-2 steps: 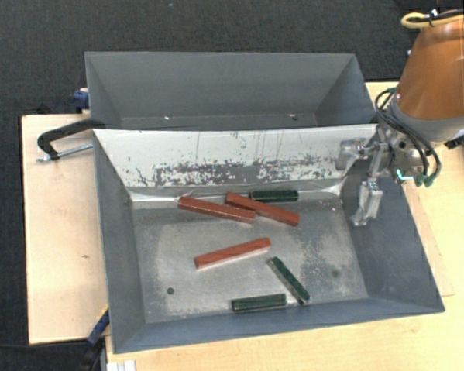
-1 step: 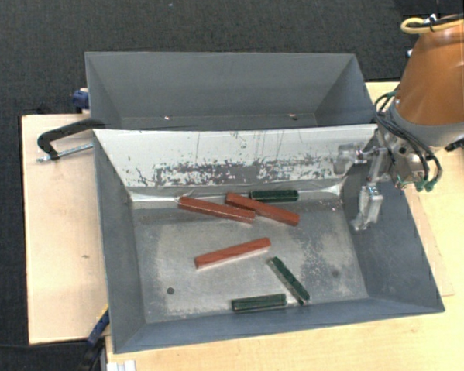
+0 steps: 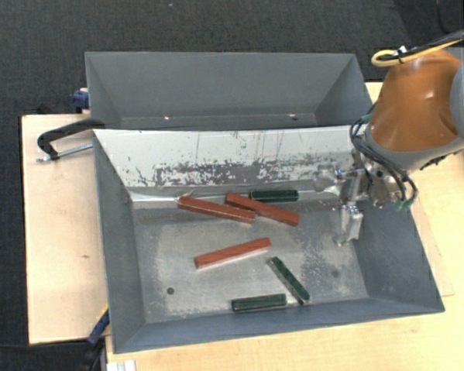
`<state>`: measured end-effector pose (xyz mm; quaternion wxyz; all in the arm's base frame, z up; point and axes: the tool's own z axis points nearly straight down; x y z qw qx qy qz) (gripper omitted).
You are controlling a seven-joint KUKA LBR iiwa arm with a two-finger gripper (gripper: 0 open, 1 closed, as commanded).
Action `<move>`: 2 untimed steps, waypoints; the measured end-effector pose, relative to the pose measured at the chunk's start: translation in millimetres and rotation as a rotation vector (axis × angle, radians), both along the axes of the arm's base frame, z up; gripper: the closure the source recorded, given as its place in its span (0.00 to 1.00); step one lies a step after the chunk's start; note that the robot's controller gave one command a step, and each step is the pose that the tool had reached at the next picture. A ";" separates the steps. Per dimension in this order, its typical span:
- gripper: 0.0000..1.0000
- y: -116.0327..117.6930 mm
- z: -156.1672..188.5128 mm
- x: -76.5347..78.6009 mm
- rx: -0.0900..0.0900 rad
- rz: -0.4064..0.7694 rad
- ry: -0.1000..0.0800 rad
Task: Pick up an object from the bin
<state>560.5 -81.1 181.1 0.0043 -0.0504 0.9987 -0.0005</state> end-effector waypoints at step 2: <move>0.00 74.5 -78.3 -0.2 0.002 0.060 0.002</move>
Offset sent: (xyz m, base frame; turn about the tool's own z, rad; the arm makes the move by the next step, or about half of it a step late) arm -0.0012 0.0794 -0.0907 -0.0515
